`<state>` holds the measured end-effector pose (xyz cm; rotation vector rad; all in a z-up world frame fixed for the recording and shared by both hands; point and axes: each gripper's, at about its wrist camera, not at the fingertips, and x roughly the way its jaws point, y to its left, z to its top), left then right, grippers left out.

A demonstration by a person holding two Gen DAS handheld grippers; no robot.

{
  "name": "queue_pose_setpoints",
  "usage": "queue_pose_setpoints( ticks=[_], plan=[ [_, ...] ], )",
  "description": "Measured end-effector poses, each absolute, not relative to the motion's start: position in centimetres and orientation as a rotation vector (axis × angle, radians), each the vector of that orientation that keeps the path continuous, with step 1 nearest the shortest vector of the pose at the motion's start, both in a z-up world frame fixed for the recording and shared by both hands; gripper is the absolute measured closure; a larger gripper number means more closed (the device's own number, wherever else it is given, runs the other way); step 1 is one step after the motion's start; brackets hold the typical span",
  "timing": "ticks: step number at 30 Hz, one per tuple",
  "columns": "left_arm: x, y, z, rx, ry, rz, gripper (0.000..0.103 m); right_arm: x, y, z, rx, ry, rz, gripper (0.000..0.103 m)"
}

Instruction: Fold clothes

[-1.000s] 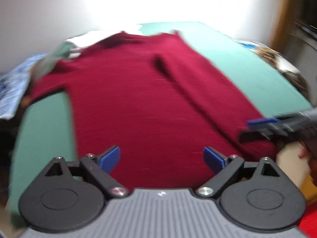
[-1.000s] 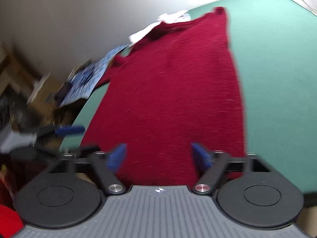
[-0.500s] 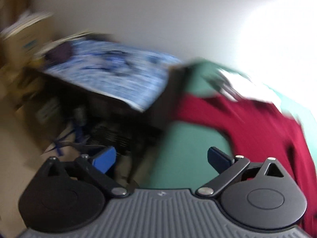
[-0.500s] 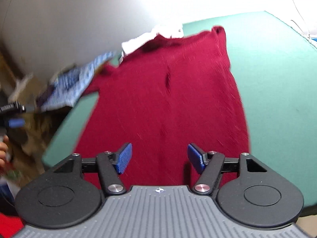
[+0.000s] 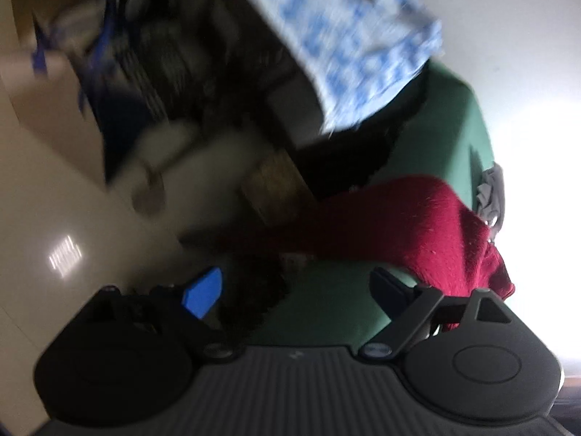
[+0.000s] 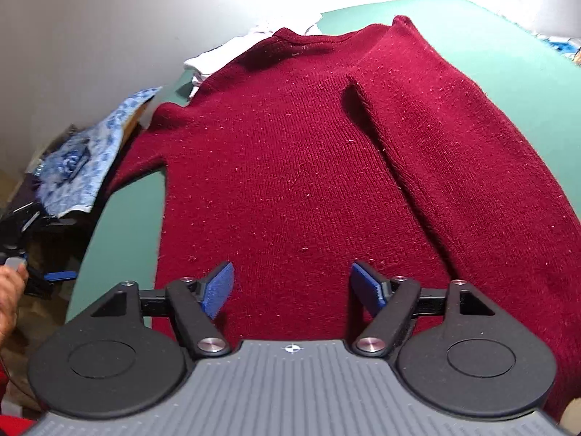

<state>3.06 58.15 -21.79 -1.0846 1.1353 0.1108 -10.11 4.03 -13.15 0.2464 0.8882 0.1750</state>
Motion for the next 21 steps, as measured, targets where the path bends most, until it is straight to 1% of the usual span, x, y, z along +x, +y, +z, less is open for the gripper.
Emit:
queue_pose_setpoints(
  ticks=[4, 6, 8, 11, 15, 18, 19, 20, 21],
  plan=[
    [5.2, 58.4, -27.1, -1.284, 1.298, 0.117, 0.014, -10.3, 5.4, -13.2, 0.187, 0.893, 0.118, 0.027],
    [5.5, 58.3, -29.1, -1.338, 1.366, 0.124, 0.013, -10.2, 5.6, -13.2, 0.176, 0.900, 0.094, 0.027],
    [6.0, 57.8, -30.3, -1.361, 1.413, 0.121, 0.008, -10.2, 5.7, -13.2, 0.179, 0.907, 0.071, 0.027],
    [7.0, 56.9, -31.7, -1.385, 1.455, 0.100, 0.004, -10.1, 6.0, -13.1, 0.164, 0.923, 0.047, 0.027],
    [8.4, 56.0, -33.1, -1.346, 1.466, 0.123, 0.003, -10.2, 6.5, -13.0, 0.131, 0.936, 0.029, 0.027],
    [8.9, 56.1, -34.7, -1.392, 1.489, 0.134, 0.002, -10.5, 6.8, -13.0, 0.109, 0.941, 0.020, 0.028],
    [9.1, 56.1, -35.0, -1.393, 1.490, 0.133, 0.011, -10.7, 6.8, -13.0, 0.107, 0.942, 0.017, 0.028],
    [9.4, 56.1, -34.9, -1.391, 1.477, 0.109, 0.041, -10.8, 6.7, -13.0, 0.105, 0.943, 0.014, 0.028],
    [9.6, 56.0, -34.9, -1.389, 1.463, 0.085, 0.062, -10.9, 6.6, -13.0, 0.105, 0.944, 0.012, 0.028]
  ],
)
